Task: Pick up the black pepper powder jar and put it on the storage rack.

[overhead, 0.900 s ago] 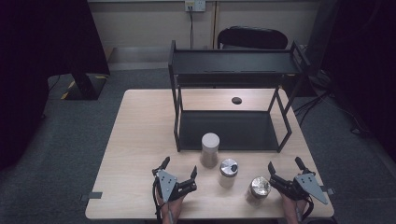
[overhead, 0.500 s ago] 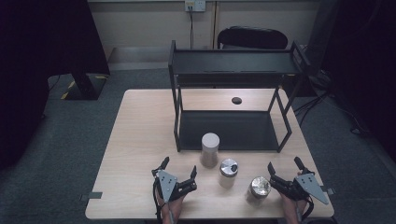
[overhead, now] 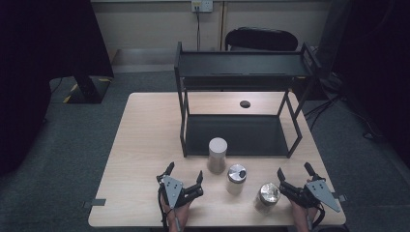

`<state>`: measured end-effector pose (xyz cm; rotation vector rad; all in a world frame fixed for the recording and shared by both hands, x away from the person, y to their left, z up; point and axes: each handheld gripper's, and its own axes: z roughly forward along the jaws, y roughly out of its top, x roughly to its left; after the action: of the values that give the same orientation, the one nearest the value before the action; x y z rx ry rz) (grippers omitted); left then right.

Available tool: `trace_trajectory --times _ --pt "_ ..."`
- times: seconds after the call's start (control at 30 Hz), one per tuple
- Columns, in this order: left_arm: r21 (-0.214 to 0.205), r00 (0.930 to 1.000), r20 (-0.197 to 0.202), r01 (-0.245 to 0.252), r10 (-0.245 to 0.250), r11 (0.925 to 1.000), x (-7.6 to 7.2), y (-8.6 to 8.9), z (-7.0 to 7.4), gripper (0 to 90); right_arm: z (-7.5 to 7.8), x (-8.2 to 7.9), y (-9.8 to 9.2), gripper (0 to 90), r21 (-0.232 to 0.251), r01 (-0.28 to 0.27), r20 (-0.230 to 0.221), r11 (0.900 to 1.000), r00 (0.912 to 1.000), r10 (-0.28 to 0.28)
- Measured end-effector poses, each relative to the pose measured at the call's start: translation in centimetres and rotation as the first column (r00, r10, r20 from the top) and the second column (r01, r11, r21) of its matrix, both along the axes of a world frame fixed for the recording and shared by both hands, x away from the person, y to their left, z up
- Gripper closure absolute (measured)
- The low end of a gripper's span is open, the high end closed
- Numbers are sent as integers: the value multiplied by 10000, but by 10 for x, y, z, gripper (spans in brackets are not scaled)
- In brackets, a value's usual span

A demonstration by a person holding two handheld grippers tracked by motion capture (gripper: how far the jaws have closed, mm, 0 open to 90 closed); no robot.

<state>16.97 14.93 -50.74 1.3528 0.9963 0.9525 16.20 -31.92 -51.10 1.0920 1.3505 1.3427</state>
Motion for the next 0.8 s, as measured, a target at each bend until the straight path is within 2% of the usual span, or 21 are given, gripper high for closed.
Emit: trace_trajectory --times 0.53,0.8 --pt "-100 10000 33 -59 59 9999 -3 1 2 1 0 0 0 18 32 -17 5 10000 10000 17" --pt "-193 9999 -58 111 -112 9998 -3 3 3 0 0 0 0 18 24 -22 -18 10000 10000 22"
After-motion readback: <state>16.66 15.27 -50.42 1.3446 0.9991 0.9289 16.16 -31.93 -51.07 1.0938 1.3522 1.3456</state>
